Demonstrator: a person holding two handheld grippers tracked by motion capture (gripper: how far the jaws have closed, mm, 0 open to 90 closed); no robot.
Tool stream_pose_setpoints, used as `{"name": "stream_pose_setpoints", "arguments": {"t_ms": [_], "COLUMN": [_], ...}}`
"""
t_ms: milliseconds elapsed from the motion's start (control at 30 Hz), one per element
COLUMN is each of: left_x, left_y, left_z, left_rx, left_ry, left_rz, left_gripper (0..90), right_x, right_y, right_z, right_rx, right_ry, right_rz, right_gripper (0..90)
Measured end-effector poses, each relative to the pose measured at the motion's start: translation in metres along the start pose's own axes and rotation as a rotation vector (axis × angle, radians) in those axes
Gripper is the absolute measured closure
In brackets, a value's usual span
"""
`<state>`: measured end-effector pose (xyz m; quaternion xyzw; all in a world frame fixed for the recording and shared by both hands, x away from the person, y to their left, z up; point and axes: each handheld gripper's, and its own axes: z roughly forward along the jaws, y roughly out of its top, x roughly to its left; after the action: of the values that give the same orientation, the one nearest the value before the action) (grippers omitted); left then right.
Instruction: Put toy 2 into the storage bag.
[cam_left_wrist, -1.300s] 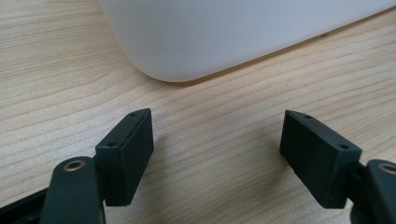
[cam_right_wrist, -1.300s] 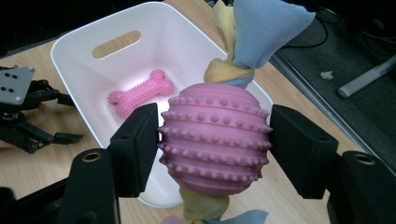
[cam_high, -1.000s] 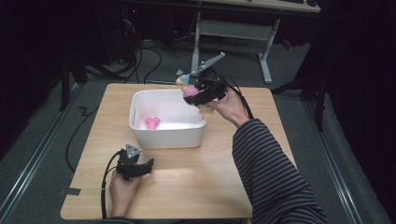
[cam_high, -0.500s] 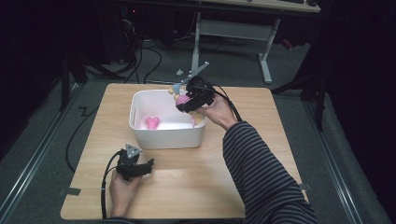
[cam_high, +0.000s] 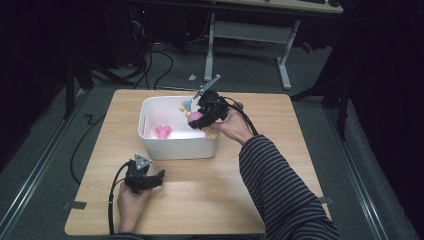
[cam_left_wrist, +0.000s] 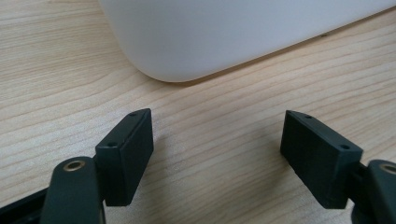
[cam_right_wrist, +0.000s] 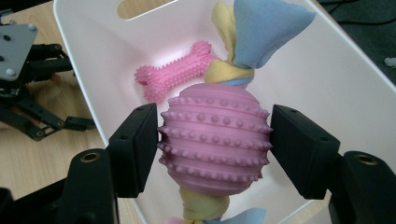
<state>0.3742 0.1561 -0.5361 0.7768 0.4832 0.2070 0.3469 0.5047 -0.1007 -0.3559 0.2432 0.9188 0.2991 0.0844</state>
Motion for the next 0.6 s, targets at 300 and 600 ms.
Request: {"name": "stream_pose_setpoints", "arguments": {"t_ms": [300, 600], "left_x": [-0.0003, -0.0004], "left_y": [0.0, 0.0], "left_z": [0.0, 0.0001], "left_rx": [-0.002, -0.002], "left_ry": [-0.001, -0.001], "left_rz": [0.002, 0.002], "left_gripper": [26.4, 26.4], "right_x": [0.0066, 0.0096], "right_y": [-0.0061, -0.0089], "right_z": [0.0069, 0.0071], "right_rx": [0.035, 0.028], "right_ry": [0.031, 0.036], "right_rz": [-0.022, -0.015], "right_gripper": [34.2, 33.6]}}
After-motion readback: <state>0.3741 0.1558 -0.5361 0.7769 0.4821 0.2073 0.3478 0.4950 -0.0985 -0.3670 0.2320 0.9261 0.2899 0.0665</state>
